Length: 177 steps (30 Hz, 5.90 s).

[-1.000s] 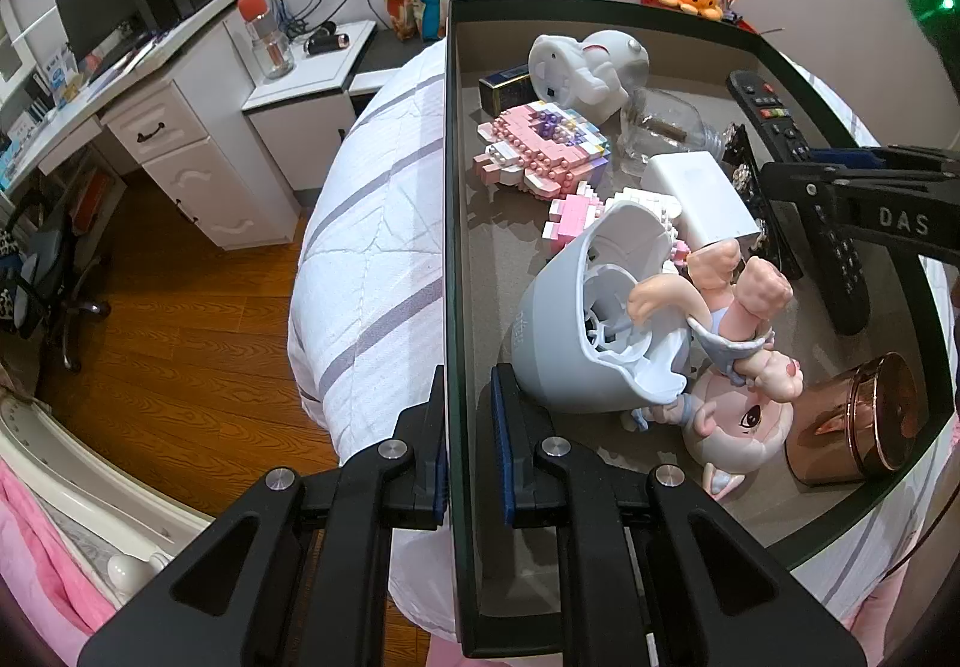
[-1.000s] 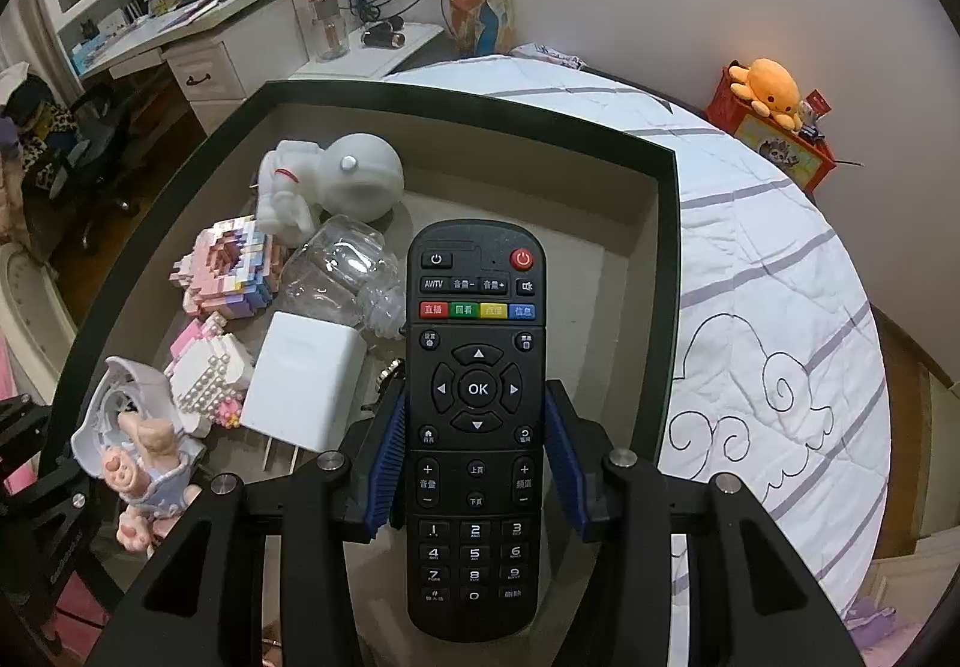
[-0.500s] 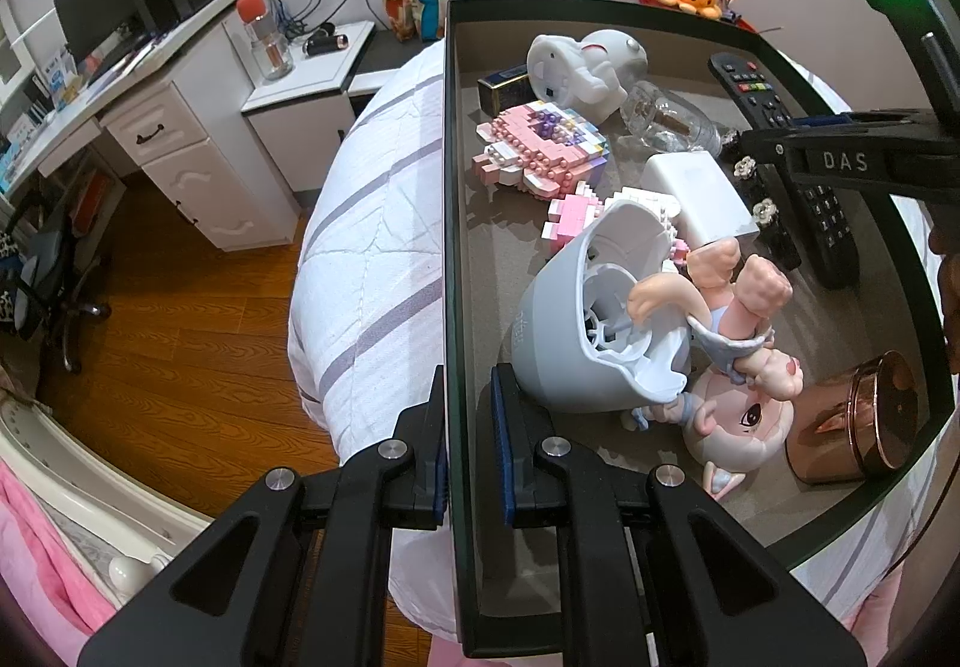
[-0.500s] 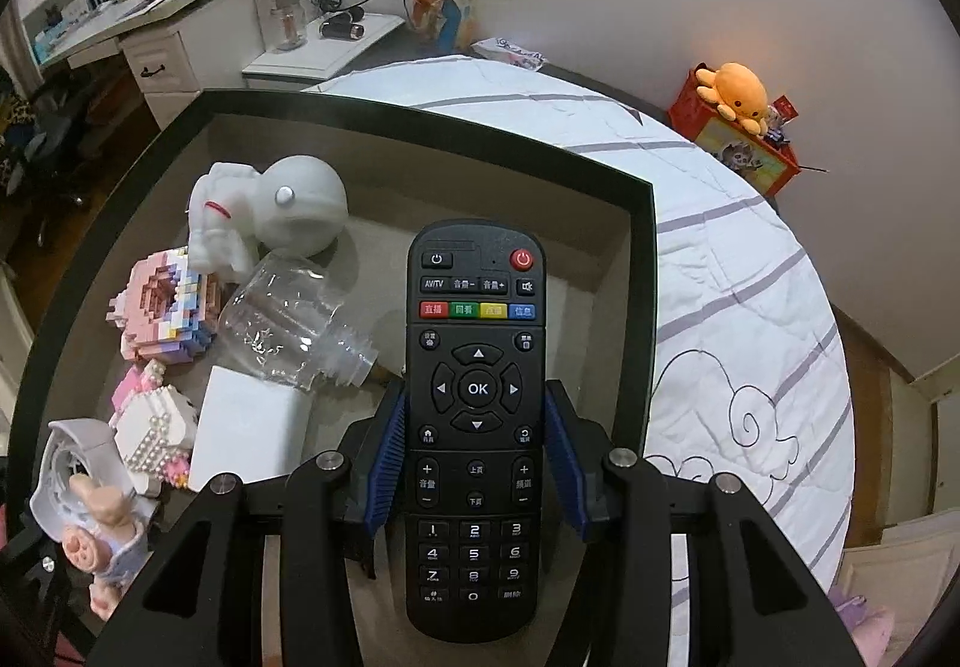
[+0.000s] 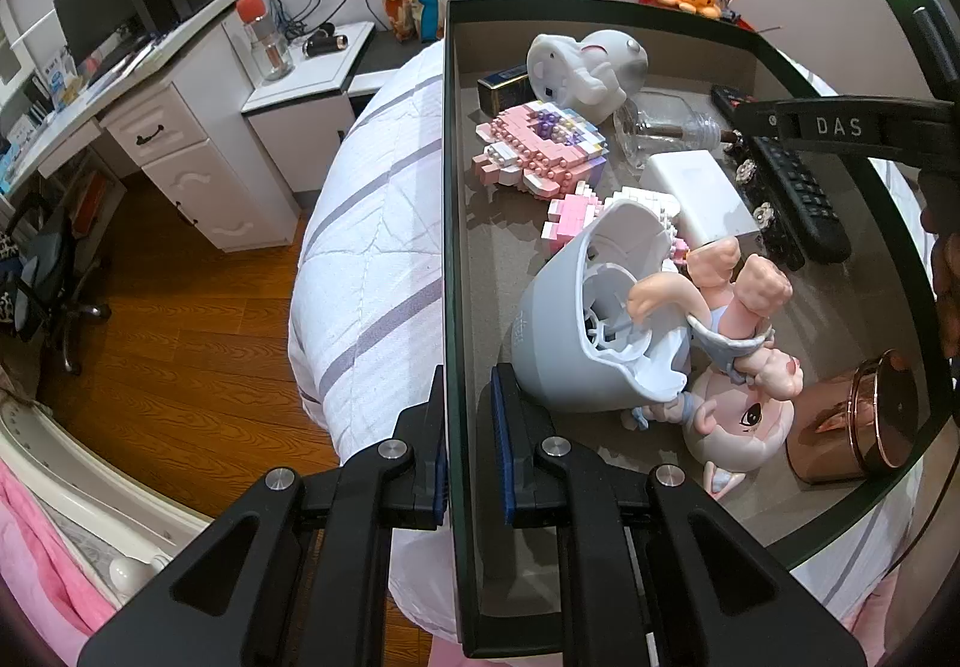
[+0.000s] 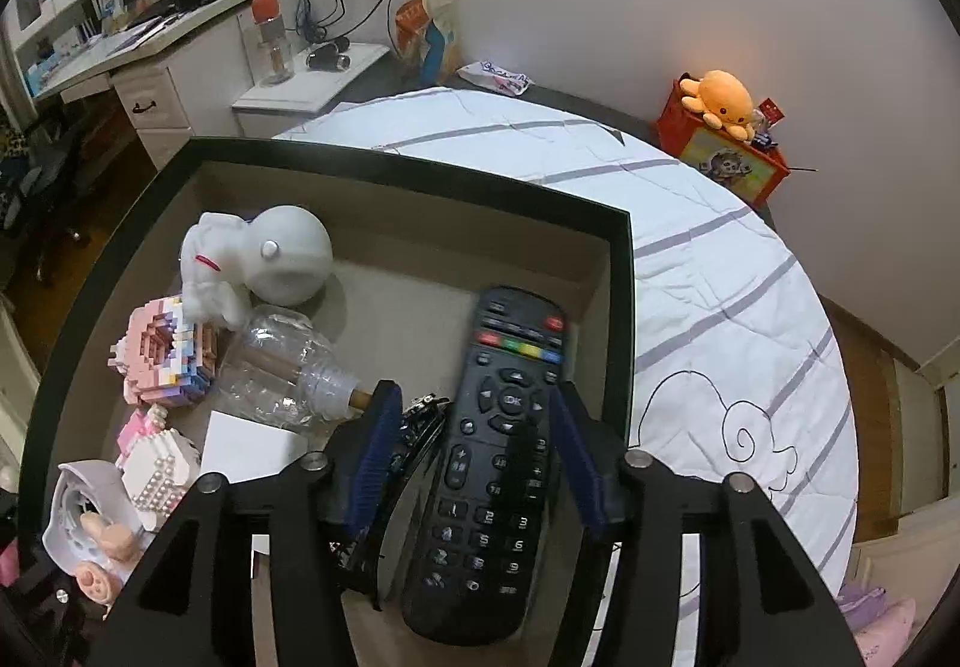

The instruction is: Organize rigid objects

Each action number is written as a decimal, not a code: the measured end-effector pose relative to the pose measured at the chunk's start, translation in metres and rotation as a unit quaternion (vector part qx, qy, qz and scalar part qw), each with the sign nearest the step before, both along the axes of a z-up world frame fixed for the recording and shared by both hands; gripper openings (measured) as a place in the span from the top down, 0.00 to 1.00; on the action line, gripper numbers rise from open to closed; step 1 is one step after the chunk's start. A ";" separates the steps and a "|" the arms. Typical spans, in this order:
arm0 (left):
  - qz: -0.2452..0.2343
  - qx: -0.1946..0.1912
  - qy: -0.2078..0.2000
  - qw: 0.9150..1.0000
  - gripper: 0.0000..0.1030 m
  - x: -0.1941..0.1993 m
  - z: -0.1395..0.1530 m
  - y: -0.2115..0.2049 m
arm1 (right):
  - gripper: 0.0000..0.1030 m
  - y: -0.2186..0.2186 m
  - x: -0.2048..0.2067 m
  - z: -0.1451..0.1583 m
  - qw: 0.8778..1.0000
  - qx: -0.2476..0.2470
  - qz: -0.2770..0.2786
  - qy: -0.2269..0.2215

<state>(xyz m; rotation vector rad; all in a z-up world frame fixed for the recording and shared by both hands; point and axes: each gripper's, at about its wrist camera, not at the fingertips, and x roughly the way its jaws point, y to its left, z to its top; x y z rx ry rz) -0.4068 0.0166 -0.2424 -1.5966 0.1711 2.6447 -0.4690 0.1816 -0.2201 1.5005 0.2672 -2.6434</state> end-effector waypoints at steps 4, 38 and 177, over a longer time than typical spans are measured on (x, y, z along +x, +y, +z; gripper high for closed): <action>0.000 -0.001 0.001 1.000 0.90 -0.001 0.000 0.000 | 0.46 -0.008 0.015 0.017 0.998 -0.050 0.029 0.025; -0.001 0.000 0.003 1.000 0.90 0.000 -0.002 -0.002 | 0.30 -0.011 0.013 -0.005 0.996 -0.033 0.065 -0.051; -0.008 0.011 0.011 1.000 0.90 0.005 -0.007 -0.010 | 0.22 0.015 0.101 0.010 0.991 -0.130 0.010 0.026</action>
